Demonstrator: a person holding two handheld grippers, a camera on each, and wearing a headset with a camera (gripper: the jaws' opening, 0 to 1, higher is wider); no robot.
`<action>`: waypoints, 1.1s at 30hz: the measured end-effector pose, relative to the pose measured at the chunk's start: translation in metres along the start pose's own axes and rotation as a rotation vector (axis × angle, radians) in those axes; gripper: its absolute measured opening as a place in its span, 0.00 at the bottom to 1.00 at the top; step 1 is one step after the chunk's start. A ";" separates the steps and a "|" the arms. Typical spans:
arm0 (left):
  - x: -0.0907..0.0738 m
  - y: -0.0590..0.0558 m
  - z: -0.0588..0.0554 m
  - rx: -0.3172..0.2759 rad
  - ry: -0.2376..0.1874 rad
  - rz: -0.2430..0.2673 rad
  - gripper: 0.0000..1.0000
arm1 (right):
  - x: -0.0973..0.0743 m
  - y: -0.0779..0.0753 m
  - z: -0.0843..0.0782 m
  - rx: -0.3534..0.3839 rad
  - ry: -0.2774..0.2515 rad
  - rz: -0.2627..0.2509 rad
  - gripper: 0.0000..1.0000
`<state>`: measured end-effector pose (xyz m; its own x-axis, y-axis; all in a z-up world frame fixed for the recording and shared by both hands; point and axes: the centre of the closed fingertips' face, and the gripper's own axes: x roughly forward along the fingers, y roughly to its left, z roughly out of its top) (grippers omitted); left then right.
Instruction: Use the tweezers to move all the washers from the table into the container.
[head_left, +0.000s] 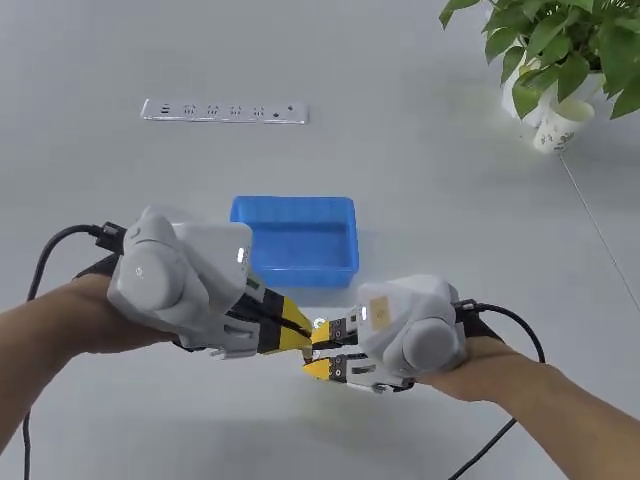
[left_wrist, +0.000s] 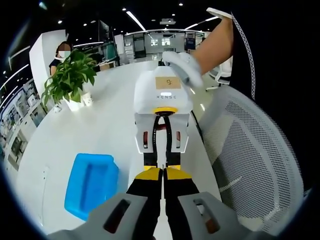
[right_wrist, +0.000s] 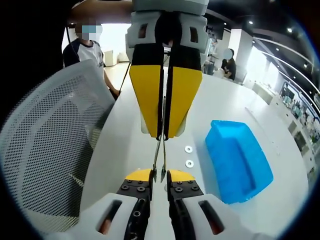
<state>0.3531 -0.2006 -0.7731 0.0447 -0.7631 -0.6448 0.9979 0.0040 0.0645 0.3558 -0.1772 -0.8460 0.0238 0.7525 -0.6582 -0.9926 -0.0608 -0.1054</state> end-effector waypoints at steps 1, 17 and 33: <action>0.001 0.001 0.000 0.001 0.001 -0.001 0.03 | 0.000 -0.001 0.000 0.000 0.000 -0.003 0.12; 0.012 0.011 -0.008 0.035 0.008 0.000 0.03 | 0.003 -0.011 -0.006 0.001 0.007 -0.028 0.11; 0.015 0.014 -0.010 0.020 0.007 -0.007 0.03 | 0.007 -0.015 -0.010 0.014 0.005 -0.028 0.11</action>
<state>0.3679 -0.2051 -0.7897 0.0381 -0.7587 -0.6503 0.9971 -0.0140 0.0748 0.3717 -0.1775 -0.8567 0.0524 0.7506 -0.6587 -0.9931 -0.0301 -0.1134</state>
